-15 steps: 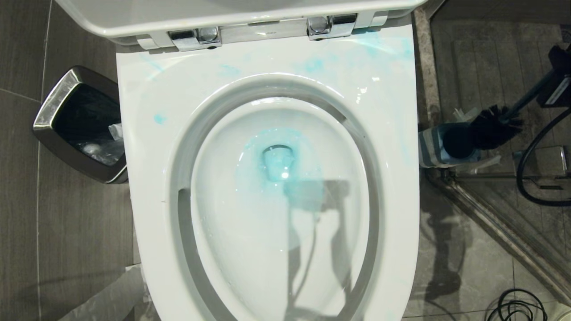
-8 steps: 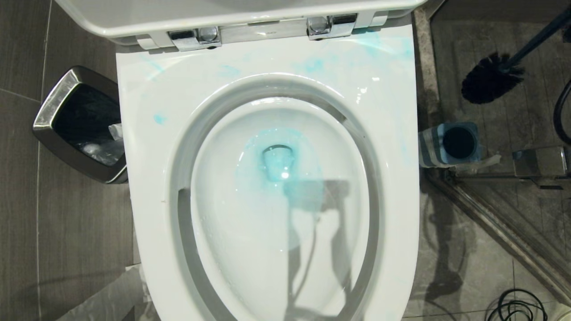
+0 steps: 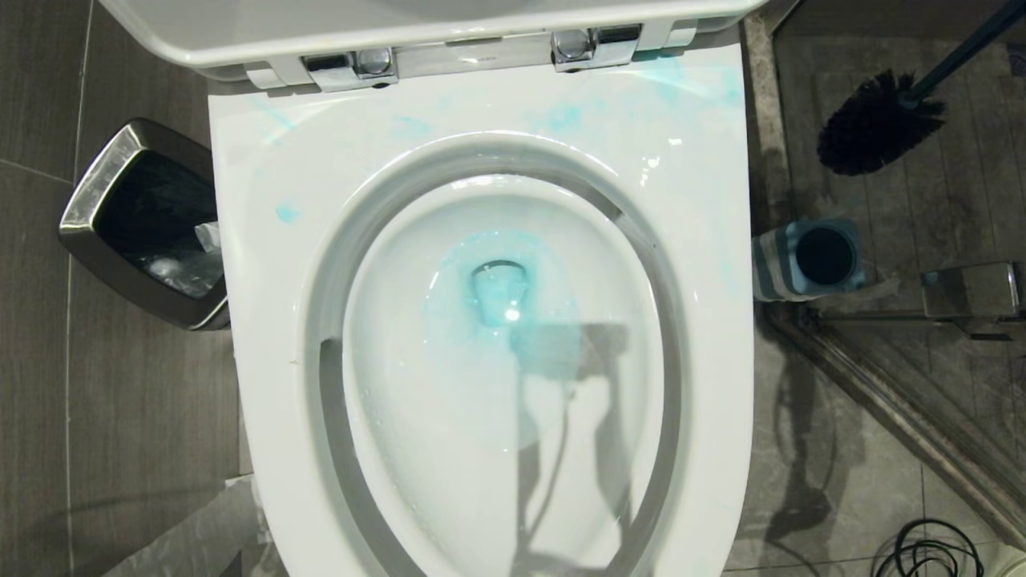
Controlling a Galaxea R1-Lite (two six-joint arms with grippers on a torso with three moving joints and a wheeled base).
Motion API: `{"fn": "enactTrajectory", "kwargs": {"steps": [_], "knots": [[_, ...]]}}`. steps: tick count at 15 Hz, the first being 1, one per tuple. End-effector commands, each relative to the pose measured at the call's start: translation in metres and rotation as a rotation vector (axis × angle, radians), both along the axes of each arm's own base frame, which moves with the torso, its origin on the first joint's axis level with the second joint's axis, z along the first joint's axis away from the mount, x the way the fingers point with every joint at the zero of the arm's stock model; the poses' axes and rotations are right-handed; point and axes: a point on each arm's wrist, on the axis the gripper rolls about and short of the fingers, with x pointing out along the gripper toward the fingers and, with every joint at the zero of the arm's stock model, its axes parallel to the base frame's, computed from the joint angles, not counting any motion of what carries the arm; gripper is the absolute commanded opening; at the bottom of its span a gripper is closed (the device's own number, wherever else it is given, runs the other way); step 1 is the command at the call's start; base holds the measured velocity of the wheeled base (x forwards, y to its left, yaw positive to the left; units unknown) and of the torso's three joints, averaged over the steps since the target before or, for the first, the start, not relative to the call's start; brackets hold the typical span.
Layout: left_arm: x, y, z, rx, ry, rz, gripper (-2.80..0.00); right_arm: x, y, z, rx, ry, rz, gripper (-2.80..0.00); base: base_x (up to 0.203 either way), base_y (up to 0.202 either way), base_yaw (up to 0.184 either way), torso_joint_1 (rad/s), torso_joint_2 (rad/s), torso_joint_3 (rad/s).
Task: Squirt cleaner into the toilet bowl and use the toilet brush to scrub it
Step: Scrub the toilet bowl
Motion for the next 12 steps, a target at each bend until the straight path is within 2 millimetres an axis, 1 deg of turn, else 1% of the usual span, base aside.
{"fn": "enactTrajectory", "kwargs": {"steps": [1, 2, 7, 8, 10, 12], "knots": [[0.000, 0.000, 0.000, 0.002, 0.001, 0.001, -2.80, -0.016, -0.001, 0.013, 0.001, -0.012, 0.012, -2.80, 0.000, 0.000, 0.000, 0.000, 0.00, 0.000], [0.000, 0.000, 0.000, 0.000, 0.001, 0.001, -2.80, -0.021, -0.001, 0.015, 0.000, -0.005, 0.015, -2.80, 0.000, 0.000, 0.000, 0.000, 0.00, 0.000], [0.000, 0.000, 0.000, 0.000, 0.001, 0.009, -2.80, -0.031, -0.003, 0.017, 0.000, -0.003, 0.016, -2.80, 0.000, 0.000, 0.000, 0.001, 0.00, 0.015], [0.000, 0.000, 0.000, -0.006, 0.001, 0.015, -2.80, -0.034, 0.000, 0.017, -0.002, 0.008, 0.034, -2.80, 0.000, 0.000, 0.000, 0.002, 0.00, 0.122], [0.000, 0.001, 0.000, -0.025, 0.001, 0.025, -2.80, -0.046, 0.000, 0.014, -0.010, 0.052, 0.057, -2.80, 0.000, 0.000, 0.000, 0.008, 0.00, 0.170], [0.000, 0.001, 0.000, -0.025, 0.001, 0.025, -2.80, -0.048, 0.000, 0.014, -0.011, 0.054, 0.057, -2.80, 0.000, 0.000, 0.000, 0.003, 0.00, 0.195]]}}
